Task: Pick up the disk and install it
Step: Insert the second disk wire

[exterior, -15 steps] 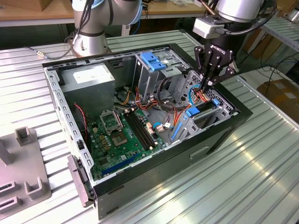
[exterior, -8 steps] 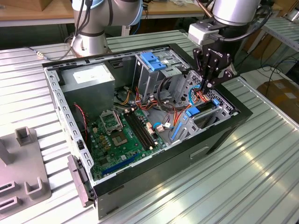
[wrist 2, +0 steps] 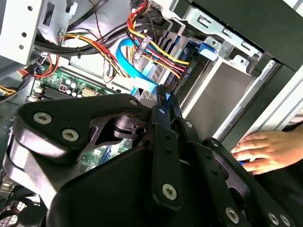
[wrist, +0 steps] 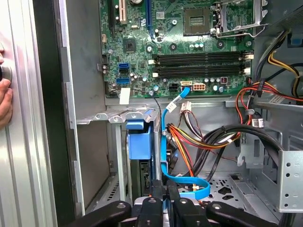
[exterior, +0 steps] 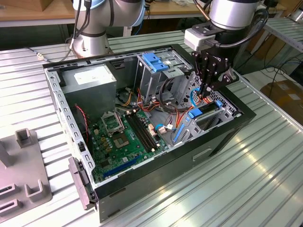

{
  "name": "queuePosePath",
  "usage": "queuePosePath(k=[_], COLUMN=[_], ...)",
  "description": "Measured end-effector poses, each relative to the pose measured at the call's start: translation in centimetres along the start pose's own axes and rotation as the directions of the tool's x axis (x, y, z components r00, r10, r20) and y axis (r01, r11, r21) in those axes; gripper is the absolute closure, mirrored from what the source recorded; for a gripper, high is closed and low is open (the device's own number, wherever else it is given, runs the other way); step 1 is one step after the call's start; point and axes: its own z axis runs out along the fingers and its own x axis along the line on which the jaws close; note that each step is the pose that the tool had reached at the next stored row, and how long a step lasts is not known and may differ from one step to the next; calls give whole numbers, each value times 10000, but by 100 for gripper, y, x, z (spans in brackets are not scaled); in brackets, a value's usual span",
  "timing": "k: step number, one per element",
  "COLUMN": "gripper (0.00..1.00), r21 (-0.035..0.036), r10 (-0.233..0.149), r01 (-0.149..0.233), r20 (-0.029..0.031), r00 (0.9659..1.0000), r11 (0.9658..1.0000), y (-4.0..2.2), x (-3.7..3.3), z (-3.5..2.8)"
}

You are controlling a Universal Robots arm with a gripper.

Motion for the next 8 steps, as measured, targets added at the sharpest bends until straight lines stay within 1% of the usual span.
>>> queuePosePath(k=[8], gripper=[84], r21=[2], r10=[1], r01=[-1], r20=[0], r00=[10000], r11=[10000], y=[1], x=[0], z=[0])
